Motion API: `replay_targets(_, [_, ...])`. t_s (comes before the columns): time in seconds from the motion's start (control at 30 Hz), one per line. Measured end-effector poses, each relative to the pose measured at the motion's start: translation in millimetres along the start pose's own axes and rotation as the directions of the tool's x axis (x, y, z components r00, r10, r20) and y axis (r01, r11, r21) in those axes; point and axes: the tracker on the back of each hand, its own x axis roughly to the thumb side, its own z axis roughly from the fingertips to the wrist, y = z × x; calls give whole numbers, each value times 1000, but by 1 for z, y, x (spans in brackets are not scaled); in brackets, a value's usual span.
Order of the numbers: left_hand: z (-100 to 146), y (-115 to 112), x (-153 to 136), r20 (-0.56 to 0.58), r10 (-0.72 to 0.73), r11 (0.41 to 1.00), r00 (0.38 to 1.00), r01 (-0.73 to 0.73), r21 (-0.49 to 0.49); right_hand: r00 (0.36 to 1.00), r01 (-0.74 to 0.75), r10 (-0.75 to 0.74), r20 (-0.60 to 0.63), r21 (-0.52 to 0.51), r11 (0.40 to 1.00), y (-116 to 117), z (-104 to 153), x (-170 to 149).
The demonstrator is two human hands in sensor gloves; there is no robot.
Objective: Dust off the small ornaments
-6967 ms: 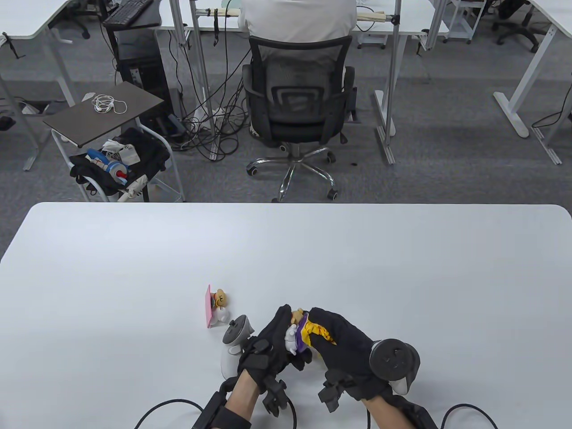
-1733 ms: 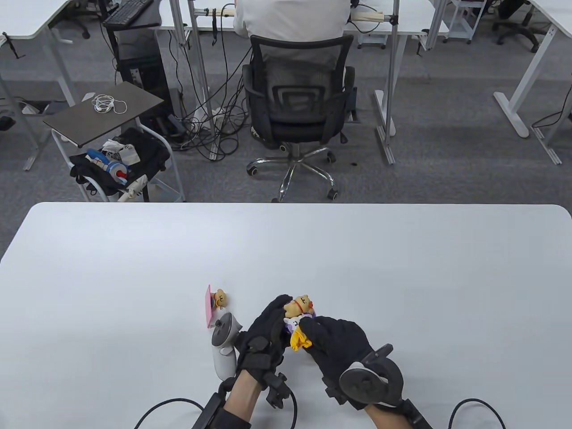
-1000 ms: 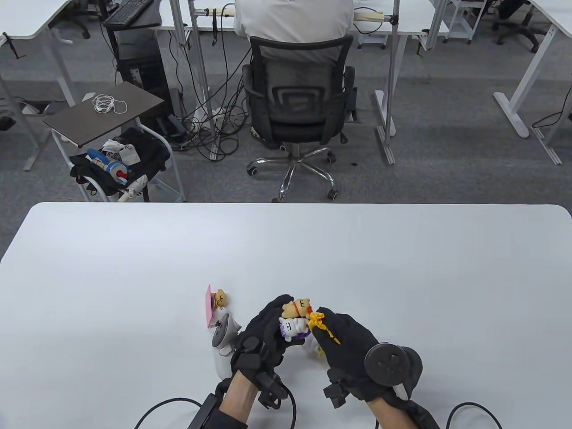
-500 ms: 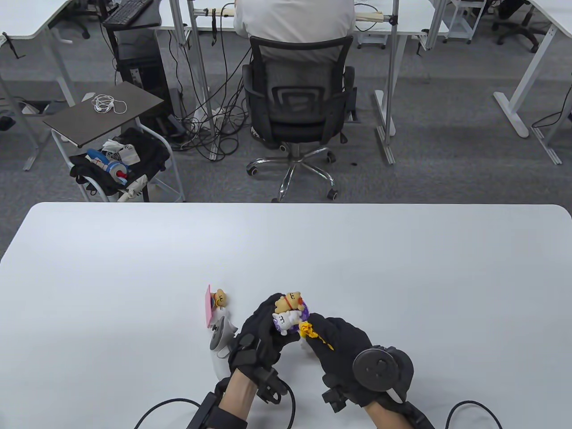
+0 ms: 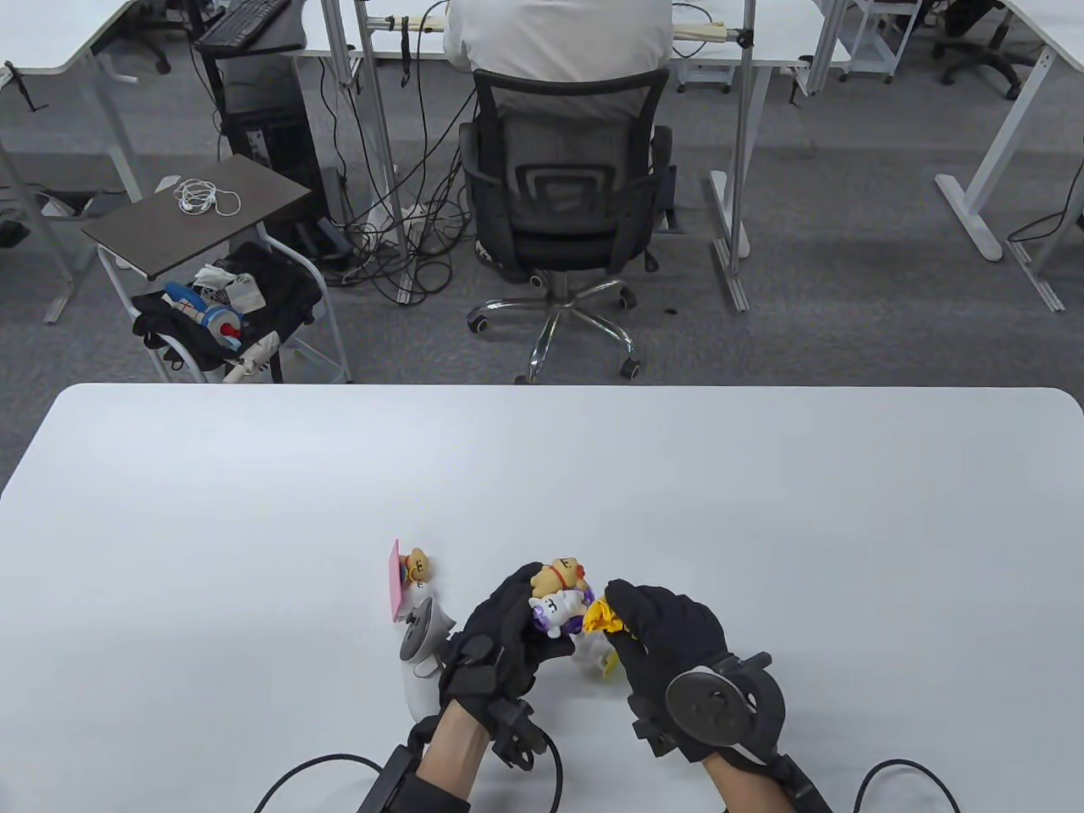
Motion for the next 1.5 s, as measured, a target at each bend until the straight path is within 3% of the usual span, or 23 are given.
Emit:
replay_targets(0.1, [-2, 2, 3, -10, -192, 981, 981, 192, 39, 958, 273, -266, -107, 52, 961, 3, -1, -3])
replay_targets(0.2, [-3, -4, 2, -12, -242, 969, 970, 243, 49, 915, 374, -344, -209, 125, 919, 12, 0, -5])
replay_targets(0.27, [-3, -5, 2, 20, -239, 970, 971, 238, 41, 880, 432, -400, -256, 77, 899, 11, 0, -10])
replay_targets(0.37, [-6, -11, 5, 78, -238, 965, 968, 245, -96, 793, 539, -504, -342, 7, 842, 8, -1, -25])
replay_targets(0.43, [-7, -17, 8, 113, -319, 934, 941, 332, -130, 723, 603, -565, -397, -36, 797, 7, -1, -33])
replay_targets(0.5, [-7, -22, 13, 172, -466, 870, 868, 485, -91, 680, 631, -597, -426, -75, 772, 5, 0, -38])
replay_targets(0.6, [-4, -24, 20, 236, -538, 829, 809, 559, -27, 631, 675, -635, -447, -87, 732, 4, 0, -39])
replay_targets(0.67, [-3, -23, 21, 238, -517, 841, 822, 540, -36, 675, 645, -605, -422, -61, 762, 2, -1, -36])
replay_targets(0.7, [-2, -23, 20, 227, -503, 852, 834, 523, -33, 762, 560, -522, -383, -15, 828, 0, -2, -33])
replay_targets(0.73, [-2, -22, 20, 204, -517, 848, 831, 530, -14, 851, 462, -441, -286, 8, 887, -3, -2, -29])
replay_targets(0.8, [-1, -21, 22, 196, -579, 810, 792, 585, 30, 956, 274, -275, -100, -29, 961, -7, 0, -16])
replay_targets(0.83, [0, -21, 23, 193, -609, 790, 770, 612, 51, 976, 216, -216, -29, -6, 976, -8, -1, -10])
replay_targets(0.93, [3, -21, 26, 193, -720, 693, 667, 708, 140, 995, 53, -59, 81, 77, 996, -5, 1, 11])
replay_targets(1.03, [2, -27, 25, 232, -713, 692, 661, 717, 86, 995, -62, 58, 84, 49, 997, -2, 1, 16])
replay_targets(1.17, [0, -37, 23, 287, -740, 640, 608, 768, 21, 999, -28, 28, -33, 2, 1000, -10, -5, -2])
replay_targets(1.27, [-1, -39, 24, 270, -780, 596, 564, 802, 48, 995, 40, -41, -93, -11, 999, -15, -6, -16])
replay_targets(1.33, [0, -36, 24, 252, -813, 558, 525, 826, 78, 988, 140, -139, -61, 9, 990, -15, -6, -15])
replay_targets(1.4, [0, -34, 23, 267, -800, 572, 537, 818, 68, 989, 144, -142, -39, 57, 988, -12, -7, -8])
replay_targets(1.47, [1, -36, 25, 285, -741, 640, 608, 768, 26, 999, 25, -23, -43, 45, 999, -11, -6, -7])
replay_targets(1.5, [2, -35, 25, 281, -711, 674, 644, 739, 12, 999, 44, -43, -28, 8, 999, -12, -8, -10])
